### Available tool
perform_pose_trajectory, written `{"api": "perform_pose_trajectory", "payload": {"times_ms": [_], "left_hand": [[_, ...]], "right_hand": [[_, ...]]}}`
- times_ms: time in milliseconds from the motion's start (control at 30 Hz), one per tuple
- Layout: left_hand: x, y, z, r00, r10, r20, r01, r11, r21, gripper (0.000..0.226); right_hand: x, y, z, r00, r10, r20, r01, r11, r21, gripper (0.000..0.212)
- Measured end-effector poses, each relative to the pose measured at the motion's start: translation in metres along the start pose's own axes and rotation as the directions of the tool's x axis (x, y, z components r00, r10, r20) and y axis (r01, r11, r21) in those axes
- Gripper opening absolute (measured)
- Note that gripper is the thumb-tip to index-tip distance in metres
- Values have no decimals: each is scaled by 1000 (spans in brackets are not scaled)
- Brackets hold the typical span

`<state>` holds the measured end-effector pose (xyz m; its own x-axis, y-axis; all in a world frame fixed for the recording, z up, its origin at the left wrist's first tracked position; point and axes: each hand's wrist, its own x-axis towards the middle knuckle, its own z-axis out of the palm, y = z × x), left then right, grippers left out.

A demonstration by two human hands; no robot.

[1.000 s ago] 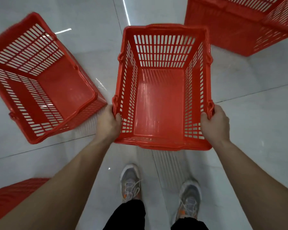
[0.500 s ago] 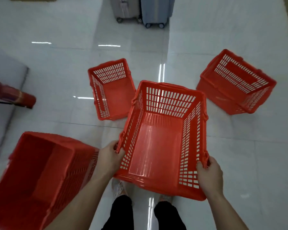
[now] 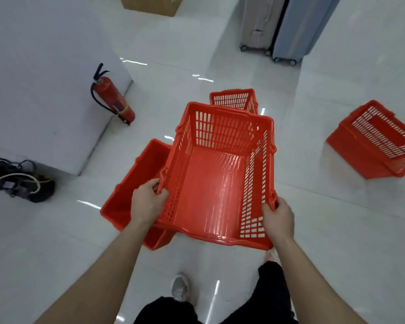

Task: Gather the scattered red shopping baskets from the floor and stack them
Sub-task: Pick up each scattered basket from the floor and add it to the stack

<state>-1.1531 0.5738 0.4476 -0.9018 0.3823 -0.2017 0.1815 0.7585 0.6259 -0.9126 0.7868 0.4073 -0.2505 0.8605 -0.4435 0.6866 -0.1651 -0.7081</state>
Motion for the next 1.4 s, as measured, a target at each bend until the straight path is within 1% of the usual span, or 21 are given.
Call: {"api": "perform_pose_trajectory", "payload": {"times_ms": [100,200,300,367,500,633,700,767,900,1000,1067,1100,1167,1233,1300,1333,1400], "left_hand": [[10,-52,-61,997,-1,-82,0,1000,-9,27],[16,-98,-113,998,-24,-62,24,1000,-3,33],[24,-140,-145,997,-10,-82,10,1000,2,32],[32,-167,-155,995,-8,-102,8,1000,3,33],[50,-216,-155,996,-16,-84,19,999,29,30],[69,-245,-137,998,52,-47,-51,998,31,25],[84,-257,-131,996,81,-44,-79,996,48,22],[101,-267,-128,993,110,-39,-106,989,99,21],[131,-285,-122,979,196,-53,-178,954,241,20],[148,-296,-116,970,232,-67,-206,940,271,23],[155,-304,-107,973,219,-77,-191,945,265,25],[156,-308,-101,979,188,-75,-165,955,246,26],[151,-318,-86,996,88,-25,-82,978,192,30],[144,-329,-71,999,12,50,-18,993,117,42],[137,-339,-59,994,-49,102,45,998,41,54],[133,-344,-55,992,-71,107,67,997,36,57],[121,-348,-44,996,-67,52,62,994,93,60]], "right_hand": [[-50,-27,56,1000,-29,6,29,999,25,8],[-94,-45,107,999,-46,8,45,997,56,12],[-120,-52,156,999,-40,17,38,997,62,3],[-130,-51,187,999,-42,22,40,998,55,2],[-143,-34,238,1000,-18,24,16,998,57,7],[-148,-10,270,998,60,2,-60,997,51,8],[-152,-2,283,997,75,-20,-73,995,64,13],[-156,-1,296,997,66,-44,-62,994,88,16],[-158,-9,322,990,50,-135,-35,993,111,16],[-151,-6,341,991,18,-134,-5,995,99,16],[-144,5,351,994,18,-108,-10,997,74,14],[-140,12,356,995,24,-102,-18,998,59,16],[-135,25,362,996,33,-80,-31,999,24,19],[-131,37,370,999,39,-37,-39,999,-3,23],[-127,47,378,998,54,31,-53,999,-10,29],[-126,51,382,995,61,83,-60,998,-22,31],[-126,61,383,978,81,192,-66,995,-80,33]]}}
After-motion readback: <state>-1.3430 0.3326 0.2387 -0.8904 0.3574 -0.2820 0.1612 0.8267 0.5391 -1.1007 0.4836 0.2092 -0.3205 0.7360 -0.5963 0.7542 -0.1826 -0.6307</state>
